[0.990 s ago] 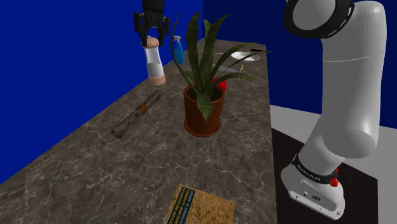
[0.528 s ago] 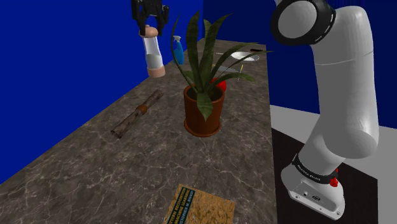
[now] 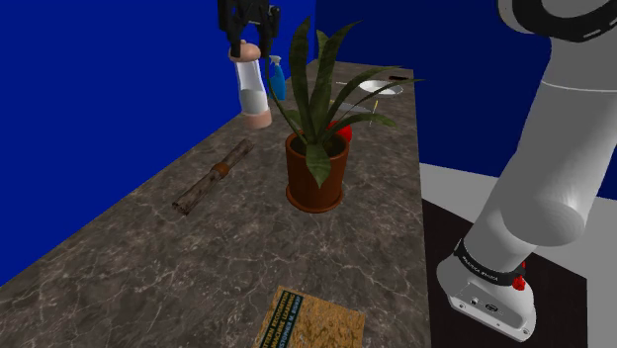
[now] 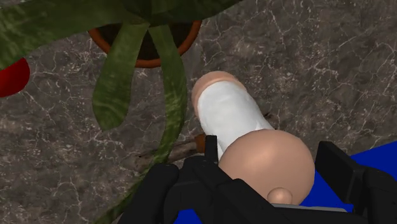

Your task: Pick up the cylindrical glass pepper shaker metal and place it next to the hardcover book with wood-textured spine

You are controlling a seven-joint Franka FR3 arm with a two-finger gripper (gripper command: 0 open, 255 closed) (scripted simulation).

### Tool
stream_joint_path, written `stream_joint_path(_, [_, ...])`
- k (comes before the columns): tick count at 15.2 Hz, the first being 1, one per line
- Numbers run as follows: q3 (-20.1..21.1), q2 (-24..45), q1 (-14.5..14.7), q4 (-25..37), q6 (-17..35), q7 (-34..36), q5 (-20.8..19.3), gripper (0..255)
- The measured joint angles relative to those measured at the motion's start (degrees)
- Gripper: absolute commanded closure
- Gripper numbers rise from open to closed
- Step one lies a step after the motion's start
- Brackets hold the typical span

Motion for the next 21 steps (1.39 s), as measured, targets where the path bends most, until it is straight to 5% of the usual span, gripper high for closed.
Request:
stream_joint_path(9, [1.2,-21.6,1.1,-25.5,4.7,1.7,4.4,255])
stream_joint_path(21, [3.8,-43.3,5.0,-43.7,2.7,7.0,9.9,255])
